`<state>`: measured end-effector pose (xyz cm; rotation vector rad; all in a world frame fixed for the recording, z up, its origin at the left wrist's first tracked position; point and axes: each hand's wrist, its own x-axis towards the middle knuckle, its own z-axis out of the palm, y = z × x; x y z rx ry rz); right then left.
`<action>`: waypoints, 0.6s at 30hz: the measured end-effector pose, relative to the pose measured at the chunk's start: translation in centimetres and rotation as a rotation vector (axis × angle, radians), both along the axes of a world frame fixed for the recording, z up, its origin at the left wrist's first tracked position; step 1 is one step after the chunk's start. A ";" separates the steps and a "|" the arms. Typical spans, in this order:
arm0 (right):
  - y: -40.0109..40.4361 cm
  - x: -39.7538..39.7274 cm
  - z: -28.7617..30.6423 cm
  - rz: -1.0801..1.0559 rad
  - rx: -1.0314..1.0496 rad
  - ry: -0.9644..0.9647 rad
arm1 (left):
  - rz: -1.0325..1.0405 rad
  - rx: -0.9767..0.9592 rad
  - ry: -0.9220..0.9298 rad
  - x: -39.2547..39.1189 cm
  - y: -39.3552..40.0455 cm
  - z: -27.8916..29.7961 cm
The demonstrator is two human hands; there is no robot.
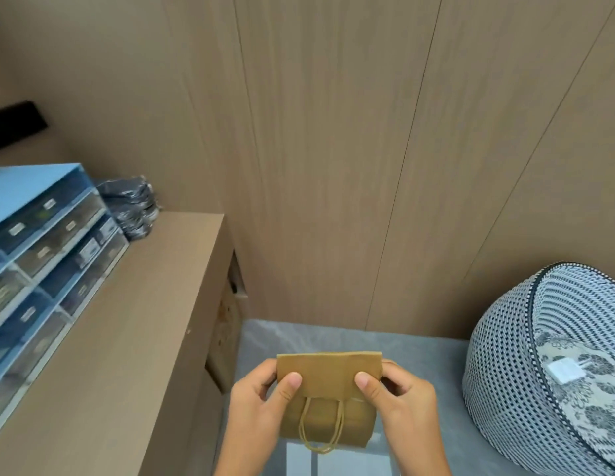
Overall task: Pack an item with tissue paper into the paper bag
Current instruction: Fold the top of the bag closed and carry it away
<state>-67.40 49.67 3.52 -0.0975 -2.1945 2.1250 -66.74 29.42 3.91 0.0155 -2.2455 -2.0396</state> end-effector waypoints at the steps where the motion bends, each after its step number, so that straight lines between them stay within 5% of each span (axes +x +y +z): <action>1: 0.0 -1.8 0.1 -0.001 0.005 0.004 | 0.001 0.006 0.000 -1.8 0.1 0.1; 18: -12.6 -42.1 1.8 0.120 0.024 0.029 | 0.199 0.034 -0.004 -38.6 -12.4 -0.2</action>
